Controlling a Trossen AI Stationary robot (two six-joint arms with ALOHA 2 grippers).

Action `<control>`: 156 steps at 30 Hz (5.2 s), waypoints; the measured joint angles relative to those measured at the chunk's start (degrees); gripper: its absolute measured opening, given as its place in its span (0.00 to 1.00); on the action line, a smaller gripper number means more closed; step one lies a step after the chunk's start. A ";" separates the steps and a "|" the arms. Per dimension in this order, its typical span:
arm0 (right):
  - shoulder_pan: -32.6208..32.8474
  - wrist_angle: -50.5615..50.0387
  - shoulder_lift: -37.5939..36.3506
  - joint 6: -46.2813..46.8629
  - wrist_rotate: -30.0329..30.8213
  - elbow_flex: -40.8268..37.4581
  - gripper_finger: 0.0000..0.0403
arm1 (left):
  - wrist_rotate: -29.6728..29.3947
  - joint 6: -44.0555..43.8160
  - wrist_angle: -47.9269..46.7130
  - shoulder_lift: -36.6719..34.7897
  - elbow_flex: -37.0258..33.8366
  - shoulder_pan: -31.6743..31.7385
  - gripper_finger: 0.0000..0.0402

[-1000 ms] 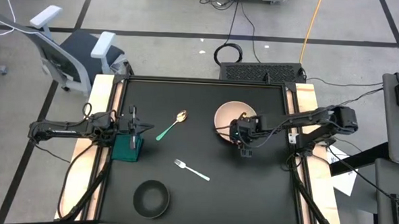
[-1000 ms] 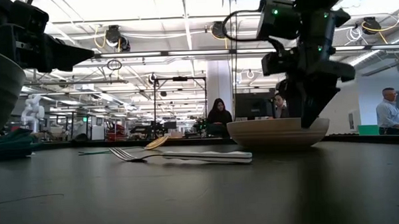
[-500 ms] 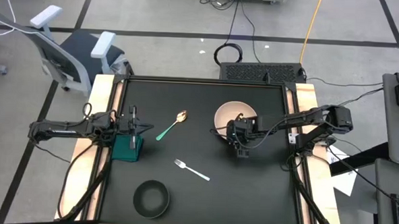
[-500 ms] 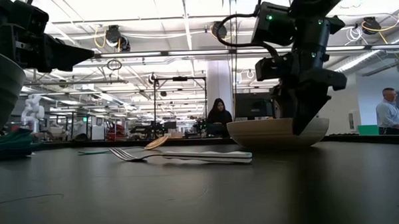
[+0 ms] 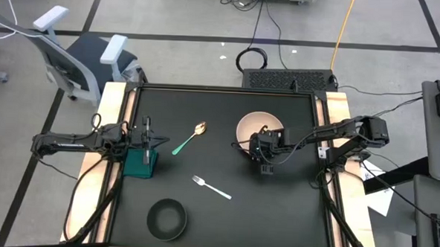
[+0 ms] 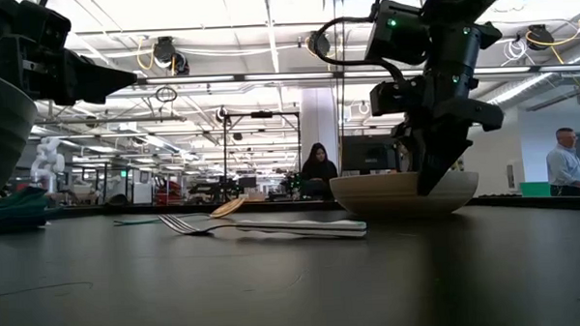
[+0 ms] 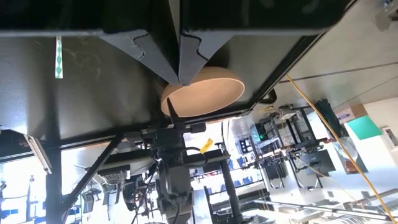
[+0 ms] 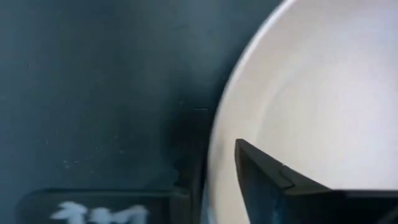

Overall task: Set table place
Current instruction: Move the brown plate to the center of the table, then put the black bowl on top of the brown plate

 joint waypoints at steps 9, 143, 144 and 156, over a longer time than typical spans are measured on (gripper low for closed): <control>4.23 3.13 -0.04 -0.69 0.14 0.02 0.02 | 0.00 0.09 0.00 0.00 0.00 0.00 0.04; 23.12 33.65 -10.99 -4.32 9.00 -4.52 0.01 | 0.02 -2.69 0.00 0.02 0.00 -0.02 0.04; 22.67 35.41 -11.82 -4.74 9.04 -5.85 0.01 | 0.02 -2.69 0.00 0.01 0.00 -0.02 0.04; 17.39 59.44 -24.65 -7.86 -0.48 -24.35 0.00 | 0.02 -2.64 -0.09 0.02 0.00 0.00 0.04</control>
